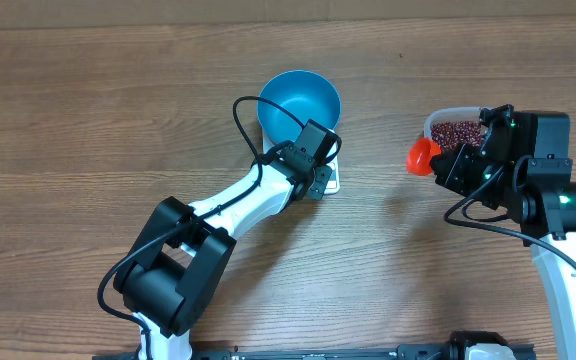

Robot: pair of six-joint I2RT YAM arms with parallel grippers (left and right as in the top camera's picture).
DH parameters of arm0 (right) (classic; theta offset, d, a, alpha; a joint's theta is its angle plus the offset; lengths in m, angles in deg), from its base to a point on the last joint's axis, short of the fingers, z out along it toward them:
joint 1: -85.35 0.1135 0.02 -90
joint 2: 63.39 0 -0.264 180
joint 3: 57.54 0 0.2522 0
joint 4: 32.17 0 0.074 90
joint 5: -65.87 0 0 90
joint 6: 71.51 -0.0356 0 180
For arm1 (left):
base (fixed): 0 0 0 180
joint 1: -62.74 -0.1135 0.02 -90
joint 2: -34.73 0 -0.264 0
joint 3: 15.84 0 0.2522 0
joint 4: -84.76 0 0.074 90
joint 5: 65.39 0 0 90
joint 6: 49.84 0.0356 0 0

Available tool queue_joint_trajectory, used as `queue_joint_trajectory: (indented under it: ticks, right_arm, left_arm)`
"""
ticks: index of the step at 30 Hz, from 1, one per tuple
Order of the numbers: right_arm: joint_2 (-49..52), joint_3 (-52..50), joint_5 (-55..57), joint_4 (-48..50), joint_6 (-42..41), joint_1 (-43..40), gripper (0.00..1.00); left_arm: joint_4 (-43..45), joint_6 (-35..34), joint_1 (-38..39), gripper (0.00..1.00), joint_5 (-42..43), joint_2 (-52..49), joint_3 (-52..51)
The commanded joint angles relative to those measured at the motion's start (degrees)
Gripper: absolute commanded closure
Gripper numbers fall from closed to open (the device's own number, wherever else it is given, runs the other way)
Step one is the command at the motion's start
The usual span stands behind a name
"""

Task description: Scoop item into bowl and weigh 150g on scale

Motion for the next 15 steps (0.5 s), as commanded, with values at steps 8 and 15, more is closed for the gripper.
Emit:
queue_joint_trajectory:
  ticks: [8,15]
  right_arm:
    - [0.07,1.79,0.55,0.04,0.02,-0.26,0.96]
    - [0.07,1.79,0.55,0.07,0.04,-0.26,0.96]
  left_arm:
    - [-0.37,0.28,0.55,0.96,1.77,-2.43,-0.52]
    - [-0.79,0.26,0.55,0.96,1.77,-2.43,-0.50]
